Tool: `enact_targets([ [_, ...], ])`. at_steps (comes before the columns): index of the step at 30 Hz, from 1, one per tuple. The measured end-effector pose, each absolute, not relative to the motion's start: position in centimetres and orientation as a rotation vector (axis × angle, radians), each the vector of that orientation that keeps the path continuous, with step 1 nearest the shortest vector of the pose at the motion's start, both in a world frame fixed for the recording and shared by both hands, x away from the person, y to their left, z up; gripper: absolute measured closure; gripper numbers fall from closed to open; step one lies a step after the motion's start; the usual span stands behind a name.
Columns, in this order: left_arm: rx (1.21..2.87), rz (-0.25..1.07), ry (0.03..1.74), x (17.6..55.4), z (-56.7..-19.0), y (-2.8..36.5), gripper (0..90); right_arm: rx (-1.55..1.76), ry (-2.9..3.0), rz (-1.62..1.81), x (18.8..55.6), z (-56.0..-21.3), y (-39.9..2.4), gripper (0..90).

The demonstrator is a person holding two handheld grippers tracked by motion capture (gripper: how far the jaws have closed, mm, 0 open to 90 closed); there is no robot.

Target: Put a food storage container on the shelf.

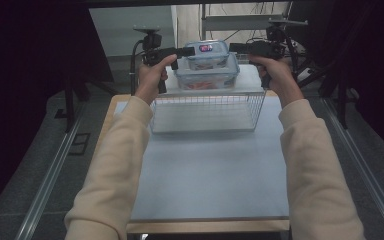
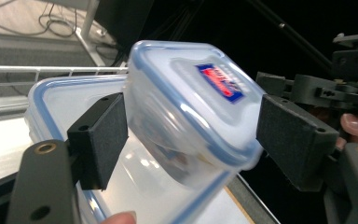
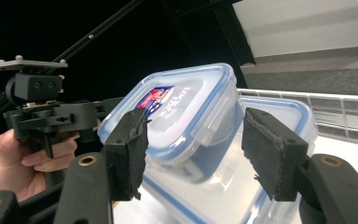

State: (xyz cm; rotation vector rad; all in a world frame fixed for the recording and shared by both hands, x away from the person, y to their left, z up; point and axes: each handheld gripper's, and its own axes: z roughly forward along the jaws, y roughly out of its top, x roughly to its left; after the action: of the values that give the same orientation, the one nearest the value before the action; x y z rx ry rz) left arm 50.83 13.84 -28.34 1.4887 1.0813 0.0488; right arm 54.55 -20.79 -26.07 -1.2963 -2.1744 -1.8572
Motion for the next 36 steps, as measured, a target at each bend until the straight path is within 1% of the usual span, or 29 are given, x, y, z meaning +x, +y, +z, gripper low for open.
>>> enact_targets([
  [1, 1.489, 0.049, 1.081, 50.8, -28.3, 13.8, 25.5, -1.296, -2.174, -1.857, 54.5, -26.1, -20.8, 40.1],
  [2, 1.492, 0.077, 1.08, 50.0, -28.3, 14.1, 26.8, -1.292, -2.18, -1.859, 54.0, -26.0, -21.0, 40.0],
  [5, 1.49, 0.096, 1.077, 48.9, -28.4, 14.6, 33.5, -1.289, -2.182, -1.858, 53.3, -26.3, -21.3, 39.6],
  [6, 1.483, 0.087, 1.076, 48.5, -28.5, 14.8, 37.0, -1.291, -2.181, -1.856, 53.1, -26.5, -21.4, 39.7],
  [8, 1.488, 0.094, 1.072, 47.8, -28.8, 14.9, 45.7, -1.297, -2.183, -1.856, 52.7, -26.8, -21.6, 39.2],
  [10, 1.52, 0.09, 1.072, 47.4, -29.1, 14.8, 59.5, -1.3, -2.173, -1.861, 52.4, -27.0, -21.8, 39.1],
  [13, 1.541, 0.074, 1.065, 47.2, -29.5, 14.5, 77.4, -1.301, -2.173, -1.855, 52.1, -27.2, -21.9, 38.9],
  [14, 1.552, 0.069, 1.056, 47.2, -29.7, 14.3, 77.4, -1.3, -2.17, -1.855, 52.0, -27.3, -21.9, 38.8],
  [15, 1.573, 0.043, 1.029, 47.3, -30.1, 13.7, 83.7, -1.299, -2.172, -1.851, 51.9, -27.4, -21.9, 38.8],
  [16, 1.588, 0.041, 1.025, 47.4, -30.3, 13.4, 85.8, -1.296, -2.178, -1.851, 51.9, -27.5, -21.9, 38.8],
  [19, 1.598, 0.03, 1.02, 47.7, -30.6, 12.7, 89.4, -1.294, -2.18, -1.847, 51.9, -27.6, -21.8, 38.9],
  [24, 1.599, 0.015, 1.015, 48.8, -30.7, 11.3, 89.7, -1.264, -2.159, -1.851, 51.8, -27.8, -21.6, 39.2],
  [30, 1.57, -0.001, 1.029, 49.4, -30.9, 11.6, 89.7, -1.246, -2.175, -1.843, 51.7, -28.1, -21.4, 39.2],
  [36, 1.576, -0.004, 1.028, 49.5, -30.9, 11.6, 89.7, -1.246, -2.178, -1.844, 51.6, -28.1, -21.5, 39.3],
])
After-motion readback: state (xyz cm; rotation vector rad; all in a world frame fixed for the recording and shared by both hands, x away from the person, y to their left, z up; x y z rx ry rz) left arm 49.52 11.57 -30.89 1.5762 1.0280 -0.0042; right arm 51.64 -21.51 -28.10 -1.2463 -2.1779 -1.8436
